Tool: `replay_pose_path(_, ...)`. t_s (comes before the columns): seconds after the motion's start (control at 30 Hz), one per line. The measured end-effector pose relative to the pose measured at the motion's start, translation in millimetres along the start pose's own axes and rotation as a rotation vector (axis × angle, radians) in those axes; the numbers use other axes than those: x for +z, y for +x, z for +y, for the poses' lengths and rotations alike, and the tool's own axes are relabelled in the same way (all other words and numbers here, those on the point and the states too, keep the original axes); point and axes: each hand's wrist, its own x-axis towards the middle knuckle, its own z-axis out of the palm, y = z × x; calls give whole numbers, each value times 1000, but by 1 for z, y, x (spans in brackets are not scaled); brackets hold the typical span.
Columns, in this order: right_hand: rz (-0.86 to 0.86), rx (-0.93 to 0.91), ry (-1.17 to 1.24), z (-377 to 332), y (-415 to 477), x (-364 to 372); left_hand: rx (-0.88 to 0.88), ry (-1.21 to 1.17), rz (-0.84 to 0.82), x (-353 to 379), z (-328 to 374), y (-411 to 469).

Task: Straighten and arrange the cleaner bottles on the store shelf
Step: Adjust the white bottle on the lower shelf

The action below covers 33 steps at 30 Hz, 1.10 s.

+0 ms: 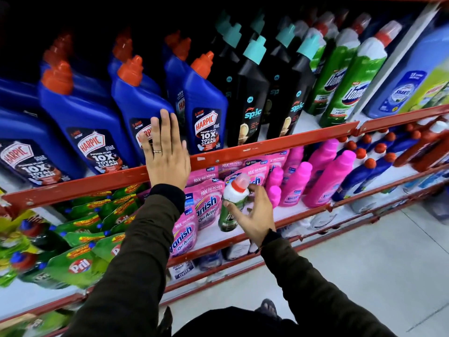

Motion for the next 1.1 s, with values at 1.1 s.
replay_pose_path(1.1,717,-280,-17,-91,175,-191,-15,-83,15,-5,-1,4)
